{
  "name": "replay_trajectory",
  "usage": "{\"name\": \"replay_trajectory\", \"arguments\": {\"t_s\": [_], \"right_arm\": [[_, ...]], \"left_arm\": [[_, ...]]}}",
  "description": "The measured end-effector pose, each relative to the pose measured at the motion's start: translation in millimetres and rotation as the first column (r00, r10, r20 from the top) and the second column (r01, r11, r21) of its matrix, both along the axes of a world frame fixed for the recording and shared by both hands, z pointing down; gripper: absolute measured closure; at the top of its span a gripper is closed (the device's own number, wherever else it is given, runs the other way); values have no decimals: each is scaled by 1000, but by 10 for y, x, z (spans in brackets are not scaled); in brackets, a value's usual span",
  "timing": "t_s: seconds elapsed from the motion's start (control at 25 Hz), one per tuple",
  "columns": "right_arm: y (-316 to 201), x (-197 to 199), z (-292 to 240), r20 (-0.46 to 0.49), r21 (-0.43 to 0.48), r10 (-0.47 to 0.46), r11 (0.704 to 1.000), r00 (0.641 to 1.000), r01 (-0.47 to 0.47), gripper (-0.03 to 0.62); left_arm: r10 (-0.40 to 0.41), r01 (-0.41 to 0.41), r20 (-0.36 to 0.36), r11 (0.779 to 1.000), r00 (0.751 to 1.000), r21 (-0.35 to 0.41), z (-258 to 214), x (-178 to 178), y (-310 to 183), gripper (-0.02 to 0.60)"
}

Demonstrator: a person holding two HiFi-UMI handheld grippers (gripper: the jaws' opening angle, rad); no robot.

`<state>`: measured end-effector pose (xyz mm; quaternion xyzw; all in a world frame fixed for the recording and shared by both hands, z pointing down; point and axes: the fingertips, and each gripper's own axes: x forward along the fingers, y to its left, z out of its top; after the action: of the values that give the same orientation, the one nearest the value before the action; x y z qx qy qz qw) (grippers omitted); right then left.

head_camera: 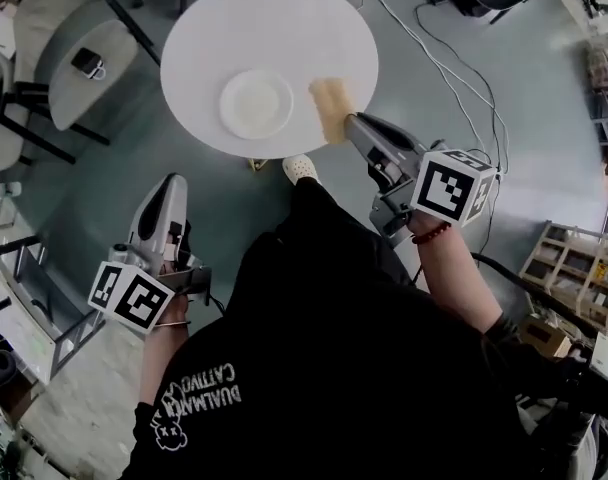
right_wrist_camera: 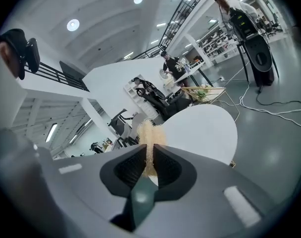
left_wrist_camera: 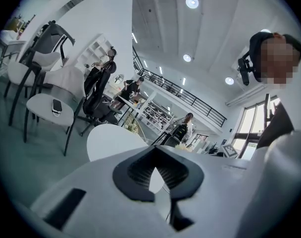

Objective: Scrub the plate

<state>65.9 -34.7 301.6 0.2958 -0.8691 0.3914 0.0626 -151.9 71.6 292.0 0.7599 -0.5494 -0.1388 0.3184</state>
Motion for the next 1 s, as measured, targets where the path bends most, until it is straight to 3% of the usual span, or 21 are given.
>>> {"name": "replay_trajectory", "arguments": {"t_s": [0.36,0.56,0.76,0.84,1.0], "right_arm": [[-795,-381,115,-17,-43,-155,987,988,154,551],[-1104,-665,406,-45,-92,-271,959,961,267,551],[-1275,-847,724,-69,-139,-395,913,916,384,551],[-1353,-970,834,-80,-167,-447,887,891,430,551],[-1571,-1285,998,-88,-190,-514,849,853,492,551]], "left_arm": [[-80,83,31,993,996,-80,136,-33,-587,577],[-113,123,75,982,991,-141,422,-25,-879,577],[-179,187,56,957,982,-222,789,84,-1087,577],[-185,204,100,947,978,-249,908,64,-1176,577],[-81,168,259,928,962,-334,1211,-51,-1416,572]]}}
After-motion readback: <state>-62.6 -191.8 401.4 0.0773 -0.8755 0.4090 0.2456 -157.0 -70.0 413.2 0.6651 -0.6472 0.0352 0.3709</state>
